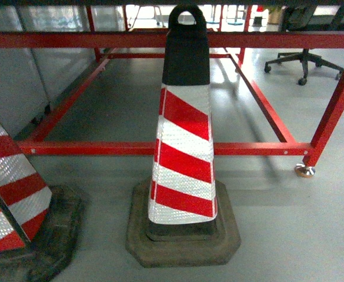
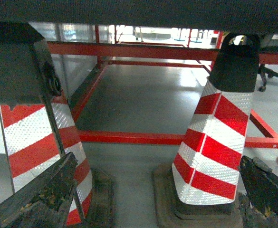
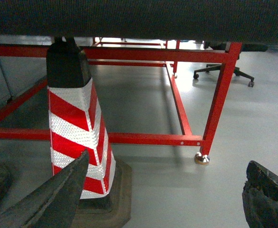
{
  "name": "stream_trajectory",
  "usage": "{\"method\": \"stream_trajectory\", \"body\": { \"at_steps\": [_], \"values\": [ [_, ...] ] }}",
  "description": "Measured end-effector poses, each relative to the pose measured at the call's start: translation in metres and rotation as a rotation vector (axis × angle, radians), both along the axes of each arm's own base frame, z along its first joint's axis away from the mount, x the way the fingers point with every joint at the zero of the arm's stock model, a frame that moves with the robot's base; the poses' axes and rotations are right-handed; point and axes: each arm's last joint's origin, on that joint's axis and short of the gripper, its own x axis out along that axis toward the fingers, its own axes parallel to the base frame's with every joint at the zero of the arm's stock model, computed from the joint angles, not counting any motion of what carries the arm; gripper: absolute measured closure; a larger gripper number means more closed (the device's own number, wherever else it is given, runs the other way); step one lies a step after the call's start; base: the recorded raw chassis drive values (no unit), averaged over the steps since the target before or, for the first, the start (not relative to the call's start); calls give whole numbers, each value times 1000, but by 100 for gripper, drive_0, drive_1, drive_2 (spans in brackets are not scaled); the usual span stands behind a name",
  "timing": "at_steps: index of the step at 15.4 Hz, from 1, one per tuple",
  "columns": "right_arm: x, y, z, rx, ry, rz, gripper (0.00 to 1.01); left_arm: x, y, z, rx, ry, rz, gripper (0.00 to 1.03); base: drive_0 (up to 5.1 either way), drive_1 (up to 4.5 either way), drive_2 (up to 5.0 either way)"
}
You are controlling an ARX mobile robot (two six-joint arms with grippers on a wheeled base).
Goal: Sort blue parts and orange caps into right shelf containers
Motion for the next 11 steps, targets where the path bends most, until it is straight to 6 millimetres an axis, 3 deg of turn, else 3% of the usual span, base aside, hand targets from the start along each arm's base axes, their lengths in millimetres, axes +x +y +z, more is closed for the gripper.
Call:
{"method": "stream_trajectory", "body": {
  "at_steps": [11],
  "values": [
    [0, 0, 0, 7, -2, 0, 3, 0, 0, 0, 10, 0, -1, 5, 0, 0, 0]
  ]
}}
